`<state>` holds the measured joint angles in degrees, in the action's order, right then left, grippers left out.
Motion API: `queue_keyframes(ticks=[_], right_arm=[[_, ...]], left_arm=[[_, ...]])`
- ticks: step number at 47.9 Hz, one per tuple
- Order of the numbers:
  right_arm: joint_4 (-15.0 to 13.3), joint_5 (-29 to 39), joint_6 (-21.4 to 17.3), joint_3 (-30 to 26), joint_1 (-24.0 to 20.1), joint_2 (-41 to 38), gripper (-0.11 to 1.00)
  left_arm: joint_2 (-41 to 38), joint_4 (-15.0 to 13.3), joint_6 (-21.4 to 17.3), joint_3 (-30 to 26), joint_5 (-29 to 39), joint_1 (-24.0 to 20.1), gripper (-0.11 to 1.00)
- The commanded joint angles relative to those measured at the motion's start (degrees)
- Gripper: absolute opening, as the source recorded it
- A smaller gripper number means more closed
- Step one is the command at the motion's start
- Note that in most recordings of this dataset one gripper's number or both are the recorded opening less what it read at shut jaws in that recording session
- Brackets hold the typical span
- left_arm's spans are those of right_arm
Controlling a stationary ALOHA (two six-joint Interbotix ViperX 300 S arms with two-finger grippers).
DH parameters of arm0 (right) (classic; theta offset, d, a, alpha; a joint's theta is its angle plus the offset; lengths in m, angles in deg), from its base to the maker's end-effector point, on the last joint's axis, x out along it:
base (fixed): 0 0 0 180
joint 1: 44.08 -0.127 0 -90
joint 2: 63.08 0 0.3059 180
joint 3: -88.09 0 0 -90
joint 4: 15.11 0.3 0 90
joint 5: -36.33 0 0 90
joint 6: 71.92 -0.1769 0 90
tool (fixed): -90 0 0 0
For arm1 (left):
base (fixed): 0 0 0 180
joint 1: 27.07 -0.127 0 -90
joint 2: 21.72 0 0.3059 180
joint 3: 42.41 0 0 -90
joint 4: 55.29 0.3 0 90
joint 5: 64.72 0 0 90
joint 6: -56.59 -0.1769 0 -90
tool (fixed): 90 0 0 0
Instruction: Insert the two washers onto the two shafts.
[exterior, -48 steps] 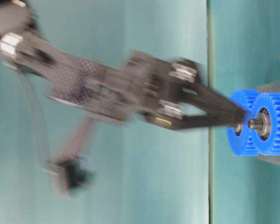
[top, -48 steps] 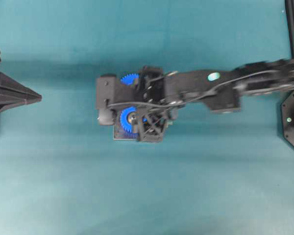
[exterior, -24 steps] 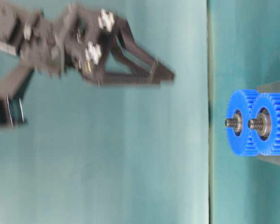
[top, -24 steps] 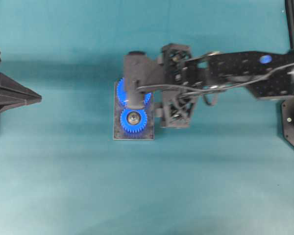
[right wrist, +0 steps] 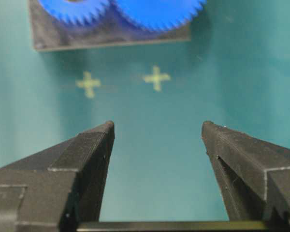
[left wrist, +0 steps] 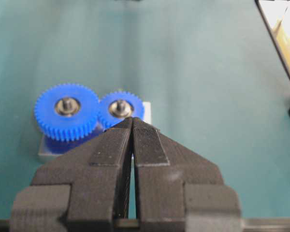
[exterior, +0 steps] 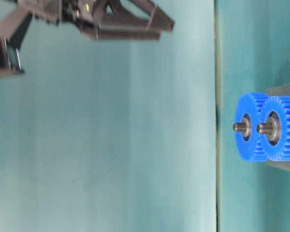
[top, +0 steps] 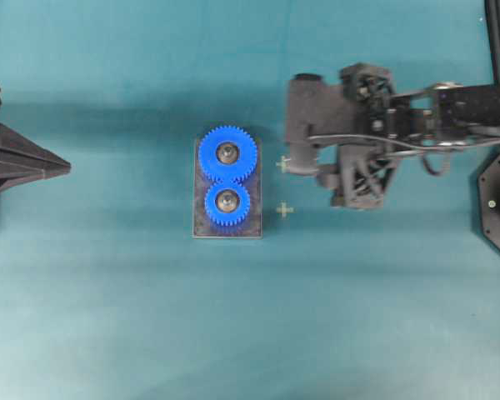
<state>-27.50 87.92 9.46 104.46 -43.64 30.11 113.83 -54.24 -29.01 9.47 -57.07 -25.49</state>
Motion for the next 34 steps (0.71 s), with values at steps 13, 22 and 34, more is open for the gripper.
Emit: queue_keyframes(ticks=[13, 22, 34], right_arm=[[-2.9, -2.2, -1.32, 3.6, 0.0, 7.38, 0.77], [-2.9, -5.54, -1.32, 6.15, 0.09, 9.93, 0.77], [-2.99, -10.72, -1.23, 9.93, 0.09, 12.66, 0.77]], left_arm=[[-0.18, 0.18, -0.26, -0.88, -0.88, 0.0, 0.01], [-0.26, 0.18, -0.26, -0.79, -0.88, 0.0, 0.01], [-0.35, 0.18, -0.26, -0.88, -0.88, 0.0, 0.01]])
